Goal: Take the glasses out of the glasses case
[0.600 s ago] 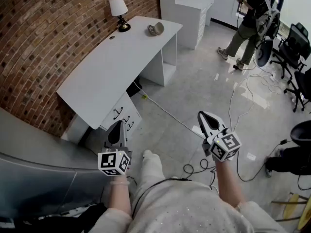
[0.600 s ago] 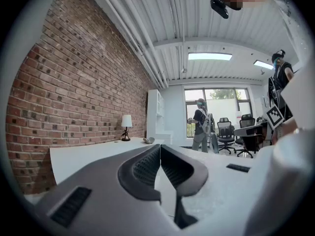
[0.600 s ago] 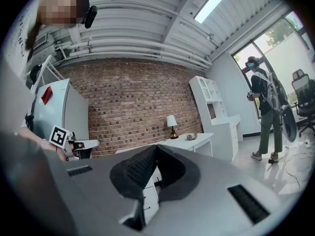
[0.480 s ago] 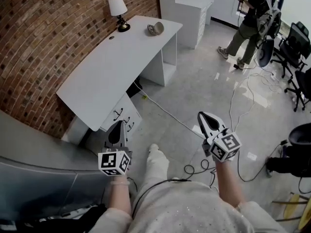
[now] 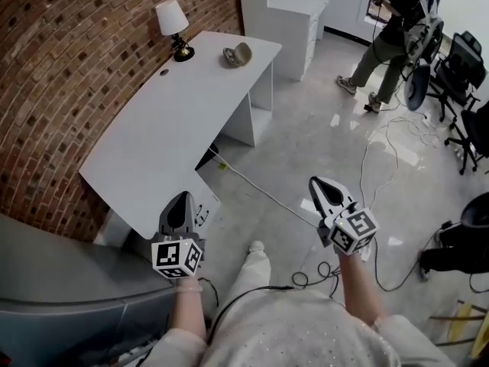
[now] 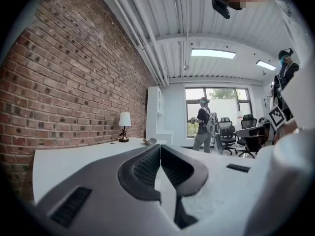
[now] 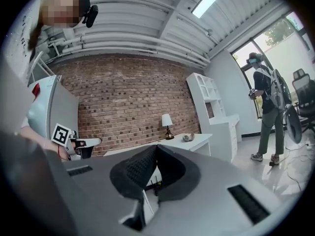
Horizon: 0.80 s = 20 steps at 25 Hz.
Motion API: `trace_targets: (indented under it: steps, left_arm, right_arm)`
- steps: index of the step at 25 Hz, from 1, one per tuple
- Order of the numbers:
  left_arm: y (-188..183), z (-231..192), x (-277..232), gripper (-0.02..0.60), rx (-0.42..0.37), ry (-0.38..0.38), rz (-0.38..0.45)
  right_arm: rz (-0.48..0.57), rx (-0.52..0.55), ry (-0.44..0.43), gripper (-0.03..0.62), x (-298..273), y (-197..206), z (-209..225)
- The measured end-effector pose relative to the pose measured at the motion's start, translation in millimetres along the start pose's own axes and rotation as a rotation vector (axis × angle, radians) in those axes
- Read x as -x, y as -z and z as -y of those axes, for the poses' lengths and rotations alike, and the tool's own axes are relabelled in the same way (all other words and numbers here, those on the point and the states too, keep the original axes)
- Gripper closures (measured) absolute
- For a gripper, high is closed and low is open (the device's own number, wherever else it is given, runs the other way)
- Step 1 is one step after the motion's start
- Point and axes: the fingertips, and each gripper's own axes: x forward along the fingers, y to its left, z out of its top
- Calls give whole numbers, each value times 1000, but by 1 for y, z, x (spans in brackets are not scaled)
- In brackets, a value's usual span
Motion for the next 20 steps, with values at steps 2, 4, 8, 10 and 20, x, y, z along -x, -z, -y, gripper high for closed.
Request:
trace_targets:
  steps: [2,4,8,10,20]
  left_arm:
    - [-3,-11,-20,575,-1,8,0]
    - [-4,-21,-41,575,1,19,-7]
    - [1,-37,-76,575,9,48,-28]
    - [2,-45,-95,575,10,63,-37]
    - [12,-86,-159,575,37,99,-50]
  right_arm:
    - [2,2,9,589,-19,-5,9]
    - [5,-1,10,589,-38,-8,15]
    - [-3,-13,19,589,-72,-5,26]
    - [-4,-26,38,589,-88,-4,34]
    - [-13,-54,96,588,-149,0,58]
